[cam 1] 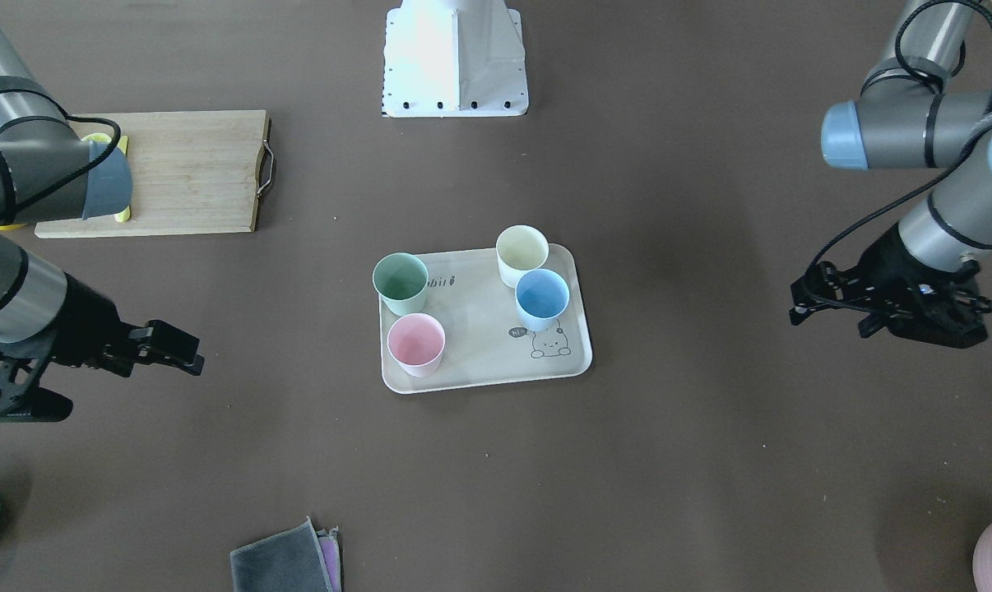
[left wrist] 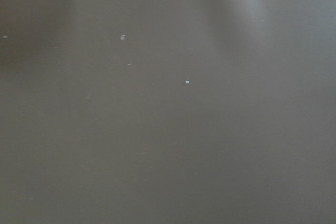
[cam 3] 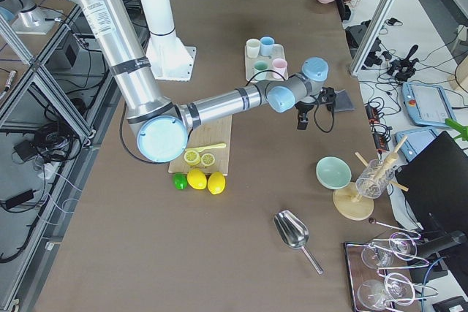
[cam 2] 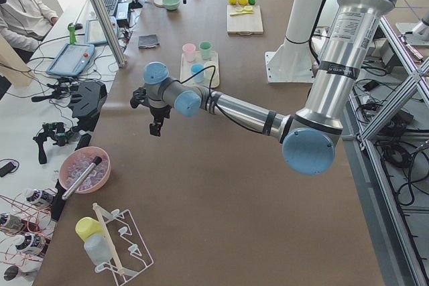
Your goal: Place all cups on tray
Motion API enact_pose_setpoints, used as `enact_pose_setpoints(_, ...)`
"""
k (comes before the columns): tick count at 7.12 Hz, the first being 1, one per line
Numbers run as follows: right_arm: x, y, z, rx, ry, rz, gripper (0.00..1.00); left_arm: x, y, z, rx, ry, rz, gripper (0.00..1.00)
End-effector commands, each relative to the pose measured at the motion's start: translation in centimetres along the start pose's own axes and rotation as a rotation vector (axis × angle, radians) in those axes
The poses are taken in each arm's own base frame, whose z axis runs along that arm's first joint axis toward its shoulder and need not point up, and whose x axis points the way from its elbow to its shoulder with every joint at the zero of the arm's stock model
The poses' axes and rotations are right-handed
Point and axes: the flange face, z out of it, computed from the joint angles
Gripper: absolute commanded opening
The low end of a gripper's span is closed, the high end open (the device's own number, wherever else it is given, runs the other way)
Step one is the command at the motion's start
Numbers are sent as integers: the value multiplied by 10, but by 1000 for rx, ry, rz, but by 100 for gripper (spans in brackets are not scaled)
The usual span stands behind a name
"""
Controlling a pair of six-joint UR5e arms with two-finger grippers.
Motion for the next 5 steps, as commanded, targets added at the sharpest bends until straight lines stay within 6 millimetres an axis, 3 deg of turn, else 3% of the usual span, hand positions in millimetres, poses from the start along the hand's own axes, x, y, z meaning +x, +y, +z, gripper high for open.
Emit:
enact_pose_setpoints(1,151,55,-14,-17,62,-87,100,-75,23,-11,-32,-44,24,98)
enact_pose_setpoints(2,196,81,-18,-27,75,-104,100,-93,57,6,-70,-44,1,98)
enact_pose_setpoints(3,220,88,-26,-19,83,-105,100,-106,79,19,-101,-37,-27,98)
enact_pose_setpoints(5,227,90,-31,-17,88,-92,100,-108,93,19,-87,-36,-14,98)
